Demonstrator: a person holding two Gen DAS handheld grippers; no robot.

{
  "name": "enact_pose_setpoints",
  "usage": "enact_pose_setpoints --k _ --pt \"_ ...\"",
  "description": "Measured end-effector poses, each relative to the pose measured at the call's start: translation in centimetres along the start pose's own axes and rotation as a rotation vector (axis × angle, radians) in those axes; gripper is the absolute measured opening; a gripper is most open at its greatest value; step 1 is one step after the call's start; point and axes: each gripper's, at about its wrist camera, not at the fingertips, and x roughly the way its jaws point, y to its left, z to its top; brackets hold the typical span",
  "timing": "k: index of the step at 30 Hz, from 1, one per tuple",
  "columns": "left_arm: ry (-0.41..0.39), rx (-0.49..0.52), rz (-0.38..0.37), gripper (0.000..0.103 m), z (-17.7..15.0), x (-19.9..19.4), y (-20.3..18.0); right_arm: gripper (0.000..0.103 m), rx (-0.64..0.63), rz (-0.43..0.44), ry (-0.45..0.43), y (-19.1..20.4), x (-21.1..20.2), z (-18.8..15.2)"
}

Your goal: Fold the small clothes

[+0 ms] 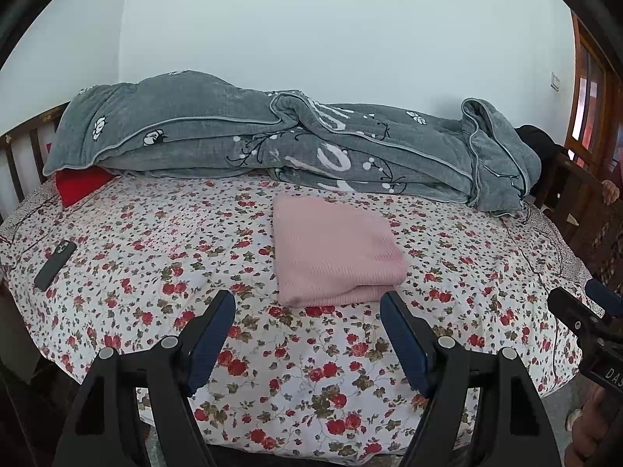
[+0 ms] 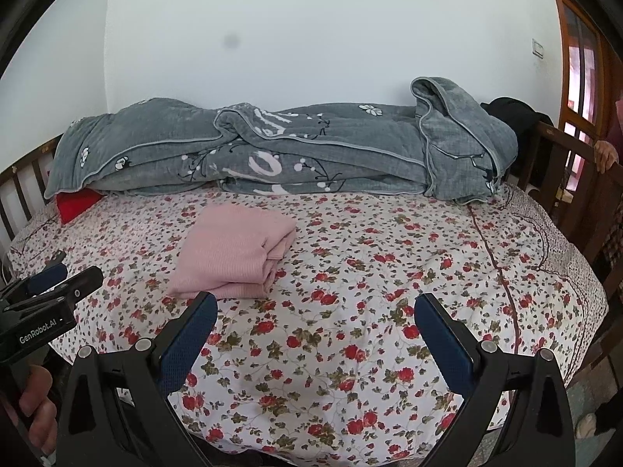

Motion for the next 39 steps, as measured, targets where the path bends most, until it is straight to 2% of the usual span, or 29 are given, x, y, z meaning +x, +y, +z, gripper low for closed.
enact_pose_setpoints --k 39 --pt "-0.005 0.004 0.002 0.077 0.08 -0.14 -0.12 0.100 0.013 0.003 -0.001 -0.07 -0.28 -0.15"
